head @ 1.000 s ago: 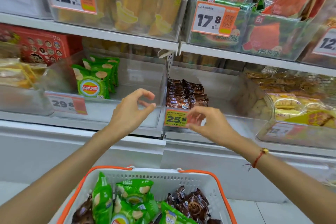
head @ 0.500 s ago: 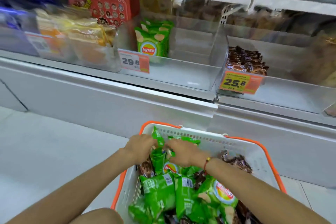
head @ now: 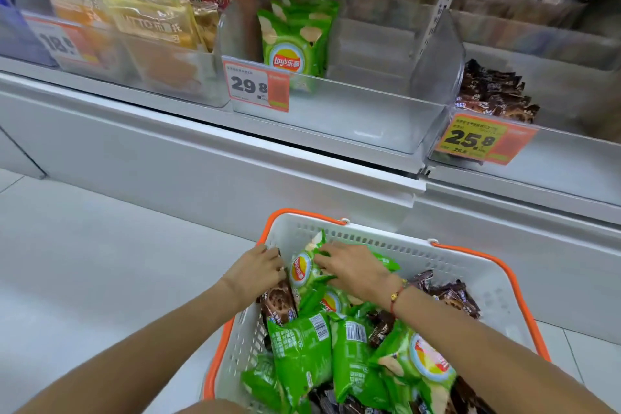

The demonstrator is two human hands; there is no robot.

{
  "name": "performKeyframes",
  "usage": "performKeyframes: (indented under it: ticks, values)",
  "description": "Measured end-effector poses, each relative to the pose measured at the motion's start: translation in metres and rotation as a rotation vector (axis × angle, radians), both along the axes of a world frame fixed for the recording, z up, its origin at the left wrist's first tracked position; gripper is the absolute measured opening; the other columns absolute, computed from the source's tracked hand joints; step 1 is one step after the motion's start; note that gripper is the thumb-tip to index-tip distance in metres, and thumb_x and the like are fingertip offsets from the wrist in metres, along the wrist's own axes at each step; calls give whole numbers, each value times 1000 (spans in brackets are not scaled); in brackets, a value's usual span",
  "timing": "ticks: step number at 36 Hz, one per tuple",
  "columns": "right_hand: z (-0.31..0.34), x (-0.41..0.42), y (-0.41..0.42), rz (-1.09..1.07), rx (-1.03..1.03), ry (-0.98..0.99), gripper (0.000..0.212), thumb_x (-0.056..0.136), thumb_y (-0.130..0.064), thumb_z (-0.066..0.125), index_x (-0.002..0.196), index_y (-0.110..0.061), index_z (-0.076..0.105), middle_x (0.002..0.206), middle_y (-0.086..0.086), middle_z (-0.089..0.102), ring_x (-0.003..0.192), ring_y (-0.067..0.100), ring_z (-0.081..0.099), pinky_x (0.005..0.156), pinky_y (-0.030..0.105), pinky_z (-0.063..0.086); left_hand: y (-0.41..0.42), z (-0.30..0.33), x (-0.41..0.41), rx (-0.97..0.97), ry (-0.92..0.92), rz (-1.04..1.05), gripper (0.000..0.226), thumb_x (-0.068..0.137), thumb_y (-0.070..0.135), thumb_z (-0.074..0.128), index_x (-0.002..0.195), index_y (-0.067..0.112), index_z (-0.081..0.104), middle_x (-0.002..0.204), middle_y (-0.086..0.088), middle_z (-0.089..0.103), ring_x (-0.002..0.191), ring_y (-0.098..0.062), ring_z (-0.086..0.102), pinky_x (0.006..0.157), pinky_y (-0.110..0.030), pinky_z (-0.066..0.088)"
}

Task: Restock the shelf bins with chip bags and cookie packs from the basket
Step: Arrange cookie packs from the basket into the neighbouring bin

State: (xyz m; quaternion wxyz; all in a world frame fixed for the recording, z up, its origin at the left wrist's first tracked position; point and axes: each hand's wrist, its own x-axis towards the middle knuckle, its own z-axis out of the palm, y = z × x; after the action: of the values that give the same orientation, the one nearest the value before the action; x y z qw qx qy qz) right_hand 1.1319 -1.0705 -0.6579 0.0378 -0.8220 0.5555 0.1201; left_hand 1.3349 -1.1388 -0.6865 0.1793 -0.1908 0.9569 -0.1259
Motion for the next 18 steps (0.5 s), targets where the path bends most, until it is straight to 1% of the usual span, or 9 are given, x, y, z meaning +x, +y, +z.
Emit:
performKeyframes:
  ticks: [1, 5, 7, 9, 10, 14, 16, 17, 18]
  values:
    - [6, -2, 2, 12, 15, 21, 38, 89, -22, 64, 122, -14, 48, 123, 10, 52, 113, 30, 53, 84, 41, 46, 0, -1, 0, 4, 22, -28, 21, 80, 17, 68, 99, 24, 70, 104, 3, 65, 107, -21, 55, 91, -33, 43]
    - [29, -11, 9, 22, -17, 109, 57, 90, -25, 59, 140, -23, 31, 116, 10, 58, 99, 32, 60, 71, 36, 41, 0, -9, 0, 8, -78, -71, 21, 83, 12, 58, 93, 24, 72, 98, 6, 67, 105, -21, 56, 88, -33, 42]
    - [39, -15, 15, 34, 11, 187, 60, 91, -26, 56, 144, -29, 28, 115, 10, 61, 101, 31, 61, 71, 34, 37, -3, -5, -2, -26, -95, -70, 11, 66, 20, 74, 71, 28, 72, 77, 11, 67, 87, -15, 62, 76, -28, 46]
    - [43, -20, 22, 42, 90, 247, 55, 91, -25, 55, 142, -31, 37, 116, 9, 63, 105, 30, 61, 74, 33, 41, -8, -3, -3, -44, -44, -57, 24, 41, 24, 86, 50, 30, 65, 57, 14, 59, 67, -10, 60, 63, -24, 47]
    - [42, -22, 26, 28, 136, 245, 53, 89, -24, 57, 139, -32, 41, 117, 8, 63, 107, 30, 60, 77, 34, 42, -10, -3, -3, -66, -10, -57, 29, 35, 23, 88, 47, 28, 62, 54, 13, 57, 63, -11, 59, 60, -23, 47]
    - [32, -25, 29, -121, 317, 117, 55, 84, -36, 67, 135, -33, 45, 124, 5, 56, 114, 29, 55, 83, 35, 44, -17, 4, -12, -61, 105, -32, 29, 41, 18, 90, 55, 26, 65, 60, 11, 61, 64, -13, 61, 57, -25, 50]
    - [30, -27, 22, -191, 399, 46, 55, 84, -43, 67, 135, -34, 47, 124, 5, 51, 116, 28, 52, 84, 34, 42, -14, 24, -16, 7, 174, 21, 16, 63, 20, 83, 68, 24, 68, 70, 8, 65, 72, -16, 65, 60, -27, 50]
    - [31, -27, 19, -230, 439, 7, 54, 83, -47, 67, 134, -35, 50, 122, 5, 49, 117, 28, 50, 86, 33, 41, -13, 33, -18, 48, 200, 52, 7, 77, 17, 72, 80, 22, 68, 80, 5, 68, 80, -20, 67, 65, -30, 48]
    - [32, -28, 17, -261, 470, -24, 54, 83, -51, 66, 133, -36, 52, 118, 4, 47, 118, 28, 49, 88, 33, 41, -13, 42, -20, 56, 214, 100, 12, 87, 14, 60, 93, 23, 66, 91, 3, 69, 89, -23, 66, 70, -31, 46]
